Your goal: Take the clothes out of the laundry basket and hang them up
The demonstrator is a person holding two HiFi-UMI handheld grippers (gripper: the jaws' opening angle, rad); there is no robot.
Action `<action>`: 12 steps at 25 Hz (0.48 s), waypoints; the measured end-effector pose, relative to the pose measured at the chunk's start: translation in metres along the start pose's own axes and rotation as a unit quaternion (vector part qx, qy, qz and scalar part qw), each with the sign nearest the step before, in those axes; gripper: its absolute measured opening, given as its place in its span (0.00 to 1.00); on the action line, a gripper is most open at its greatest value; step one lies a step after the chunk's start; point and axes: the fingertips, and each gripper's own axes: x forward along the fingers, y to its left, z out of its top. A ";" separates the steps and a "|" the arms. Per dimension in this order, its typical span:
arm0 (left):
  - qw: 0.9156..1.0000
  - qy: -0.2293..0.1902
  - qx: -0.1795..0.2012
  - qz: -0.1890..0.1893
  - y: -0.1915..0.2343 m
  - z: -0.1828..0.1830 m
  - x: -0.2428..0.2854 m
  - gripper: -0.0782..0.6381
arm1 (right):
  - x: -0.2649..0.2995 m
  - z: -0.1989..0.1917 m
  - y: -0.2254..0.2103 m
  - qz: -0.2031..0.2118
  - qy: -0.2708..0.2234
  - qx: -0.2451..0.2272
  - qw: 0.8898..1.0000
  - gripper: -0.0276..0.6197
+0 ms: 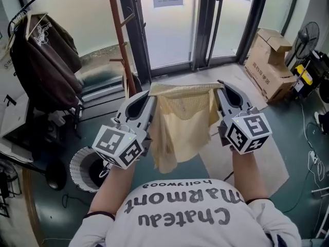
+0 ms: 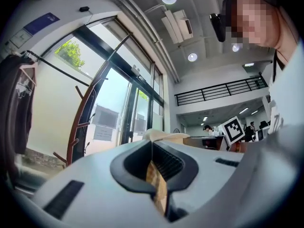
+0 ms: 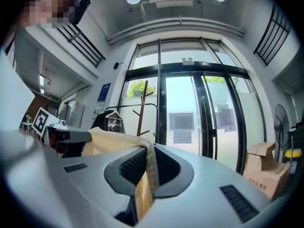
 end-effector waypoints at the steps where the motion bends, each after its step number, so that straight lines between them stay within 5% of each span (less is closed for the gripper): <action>1: 1.000 0.000 0.004 0.005 0.014 0.001 0.003 0.13 | 0.016 0.004 0.001 0.003 -0.007 -0.003 1.000 0.11; 12: 0.999 -0.015 -0.021 0.036 0.119 -0.011 0.049 0.13 | 0.126 0.000 -0.008 0.027 -0.025 0.001 0.999 0.11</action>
